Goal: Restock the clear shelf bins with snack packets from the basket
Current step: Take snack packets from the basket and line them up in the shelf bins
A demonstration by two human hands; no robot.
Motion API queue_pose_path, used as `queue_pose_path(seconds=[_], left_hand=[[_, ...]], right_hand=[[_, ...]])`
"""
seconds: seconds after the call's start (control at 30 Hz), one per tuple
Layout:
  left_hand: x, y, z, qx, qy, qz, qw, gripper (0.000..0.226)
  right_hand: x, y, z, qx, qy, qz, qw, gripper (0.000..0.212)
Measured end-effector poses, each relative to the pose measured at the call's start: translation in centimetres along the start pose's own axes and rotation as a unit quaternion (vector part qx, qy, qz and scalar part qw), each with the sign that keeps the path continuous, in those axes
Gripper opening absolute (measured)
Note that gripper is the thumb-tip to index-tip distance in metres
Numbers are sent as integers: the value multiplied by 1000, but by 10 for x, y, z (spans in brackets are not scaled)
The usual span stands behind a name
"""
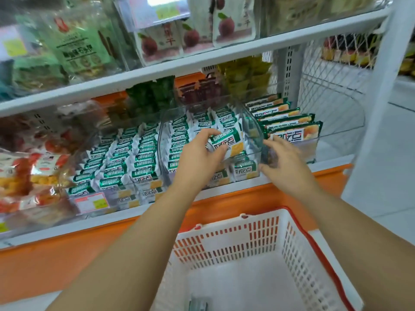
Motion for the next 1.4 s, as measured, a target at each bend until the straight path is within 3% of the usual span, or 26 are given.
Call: queue_pose_path(seconds=[0.2,0.43,0.83,0.93,1.03,1.13,1.23,1.3,1.4], left_hand=[[-34,-64,17,-42,-74,11,996,35],[-71,-121,-3,27,-199,-69,977,36],[-81,-130,-9,71,-400,-129,905,37],[-62,-118,5,41,-371,-102,922,48],[-35,-75,24,-38,-248,-12,968,35],[-17,0,12,-62,-70,64,994,21],[-24,58,-45,32,39,73,996,15],[-36,87,-91,111,47,56,991,16],[-64,126,-161,219,-6,-35,975,21]], right_hand=[[-5,-12,20,-5,53,-21,998,56],[-9,-16,26,4,85,-1,996,48],[-6,-17,30,18,27,50,998,32],[8,-10,23,40,-32,123,991,22],[8,1,7,67,-49,144,986,20],[-29,16,-9,63,-84,56,993,20],[-109,41,-7,26,-37,-166,985,13],[-162,70,9,-16,15,-317,948,8],[-201,97,43,-103,24,-369,923,32]])
Point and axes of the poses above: each hand's wrist, its own y-axis away from the middle knuckle, its own x-axis out of the back of the hand, z = x × y, the point moved 9 cm from there along -y, towards the middle knuckle, and after that the axes turned 3 degrees about -y, right-handed, at the moved point
